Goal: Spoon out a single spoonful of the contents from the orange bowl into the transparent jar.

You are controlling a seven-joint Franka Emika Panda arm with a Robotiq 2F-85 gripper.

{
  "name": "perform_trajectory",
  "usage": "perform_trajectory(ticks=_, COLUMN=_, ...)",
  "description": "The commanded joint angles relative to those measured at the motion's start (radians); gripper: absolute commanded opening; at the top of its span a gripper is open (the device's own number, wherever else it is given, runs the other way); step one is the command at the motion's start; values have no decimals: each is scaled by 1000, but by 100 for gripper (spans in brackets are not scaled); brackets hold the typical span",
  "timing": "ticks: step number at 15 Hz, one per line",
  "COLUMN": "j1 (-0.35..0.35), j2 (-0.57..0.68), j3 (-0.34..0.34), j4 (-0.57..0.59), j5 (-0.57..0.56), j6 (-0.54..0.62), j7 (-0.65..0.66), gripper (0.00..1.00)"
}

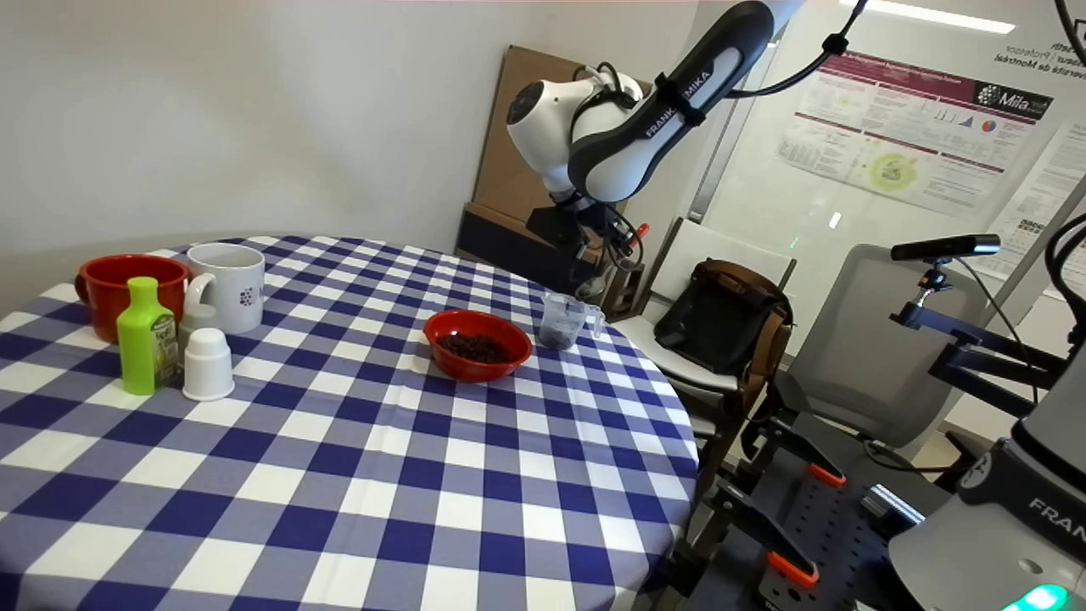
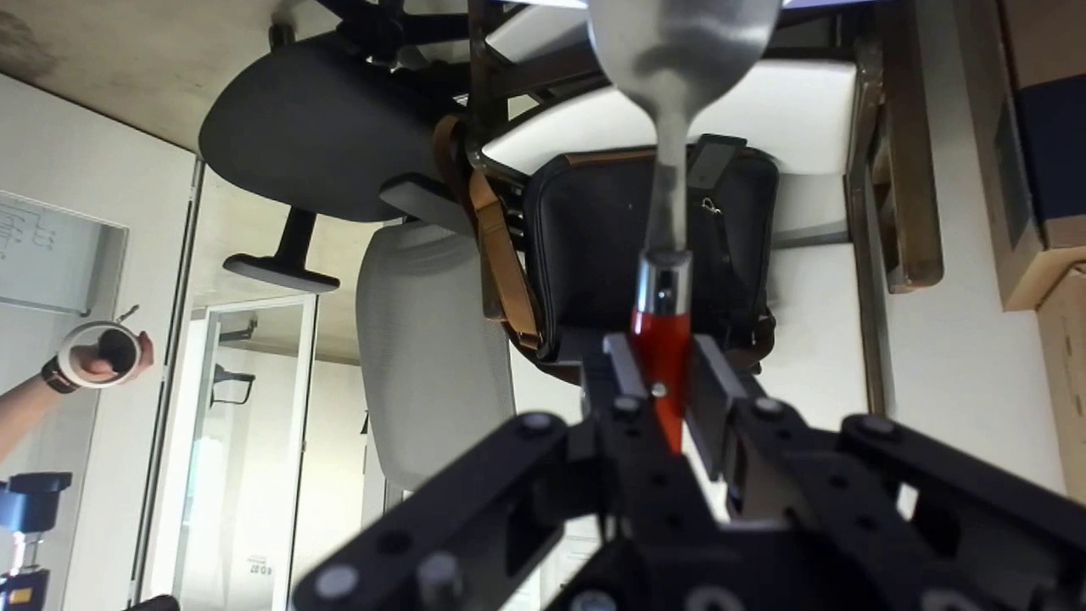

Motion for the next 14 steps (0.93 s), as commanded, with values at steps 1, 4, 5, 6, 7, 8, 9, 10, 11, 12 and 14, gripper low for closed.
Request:
perform_trajectory(ticks=1, j1=-4, j2=21, j3=29, j4=36, j5=-65, j6=-63, j7=28, gripper=7)
perform_trajectory(ticks=4, j1=0, j2=24, j3=46, j4=40, j5=-117, j6=-100, j7=36, gripper=7)
perform_trajectory(ticks=5, j1=0, j2=25, j3=53, j4=41, j5=-133, j6=-113, j7=39, gripper=7)
perform_trajectory(ticks=6, j1=0, j2=27, j3=60, j4=41, j5=-149, j6=-125, j7=41, gripper=7)
perform_trajectory(ticks=7, j1=-1, j2=28, j3=67, j4=41, j5=-162, j6=-137, j7=43, gripper=7)
perform_trajectory(ticks=8, j1=-2, j2=30, j3=74, j4=40, j5=-176, j6=-148, j7=45, gripper=7)
perform_trajectory(ticks=9, j1=-3, j2=30, j3=80, j4=39, j5=-188, j6=-158, j7=48, gripper=7)
perform_trajectory(ticks=10, j1=-5, j2=29, j3=86, j4=37, j5=-197, j6=-166, j7=50, gripper=7)
perform_trajectory(ticks=11, j1=-10, j2=25, j3=94, j4=34, j5=-199, j6=-171, j7=51, gripper=7)
perform_trajectory(ticks=12, j1=-20, j2=15, j3=105, j4=30, j5=-185, j6=-163, j7=50, gripper=7)
perform_trajectory(ticks=14, j1=-58, j2=-27, j3=141, j4=15, j5=-106, j6=-114, j7=35, gripper=7)
